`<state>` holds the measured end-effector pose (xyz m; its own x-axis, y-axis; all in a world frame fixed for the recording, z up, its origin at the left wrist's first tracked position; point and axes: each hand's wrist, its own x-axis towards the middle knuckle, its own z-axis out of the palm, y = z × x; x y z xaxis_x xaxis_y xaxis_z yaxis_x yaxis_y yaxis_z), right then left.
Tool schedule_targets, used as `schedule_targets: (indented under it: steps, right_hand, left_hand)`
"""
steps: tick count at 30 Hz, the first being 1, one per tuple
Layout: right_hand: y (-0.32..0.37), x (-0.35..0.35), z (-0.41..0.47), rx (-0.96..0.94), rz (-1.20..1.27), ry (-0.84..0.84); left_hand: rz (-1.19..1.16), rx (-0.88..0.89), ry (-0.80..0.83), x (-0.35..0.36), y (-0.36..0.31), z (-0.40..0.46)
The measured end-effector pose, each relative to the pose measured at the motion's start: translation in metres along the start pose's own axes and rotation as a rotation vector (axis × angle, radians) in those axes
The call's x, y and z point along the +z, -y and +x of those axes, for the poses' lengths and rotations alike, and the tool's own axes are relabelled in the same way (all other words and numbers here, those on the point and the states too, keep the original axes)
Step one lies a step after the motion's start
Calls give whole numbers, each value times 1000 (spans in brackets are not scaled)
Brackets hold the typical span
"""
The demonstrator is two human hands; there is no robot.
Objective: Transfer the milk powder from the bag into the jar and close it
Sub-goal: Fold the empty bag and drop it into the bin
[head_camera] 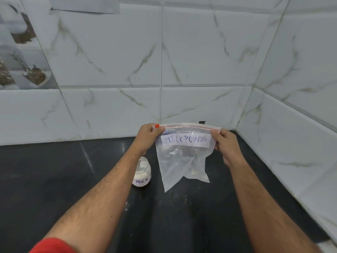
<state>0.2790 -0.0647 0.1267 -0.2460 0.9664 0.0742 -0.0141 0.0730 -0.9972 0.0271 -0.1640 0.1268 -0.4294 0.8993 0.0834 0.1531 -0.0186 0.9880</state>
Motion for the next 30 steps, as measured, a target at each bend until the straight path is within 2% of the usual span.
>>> schedule_targets:
  steps: [5,8,11,14,17,20,23,30]
  right_hand:
    - [9,-2,11,-56,-62,-23]
    - [9,3,17,-77,-11,-96]
    - [8,8,25,-82,106,-174]
    - [10,9,33,-100,151,-274]
    - [12,7,39,-110,157,-333]
    - [14,5,45,-113,162,-317]
    - [17,-2,52,-138,120,-279]
    - [35,-25,68,-285,-53,-161]
  left_hand:
    - [14,-15,-8,3,-1,0]
    - [-152,-56,-45,15,-5,-5]
    - [-290,-122,8,33,4,-17]
    - [-180,-164,-100,56,24,-29]
    - [42,-107,-270,78,33,-36]
    - [292,-15,-404,88,28,-38]
    - [310,65,-451,84,27,-34]
    - [302,128,-491,78,32,-30]
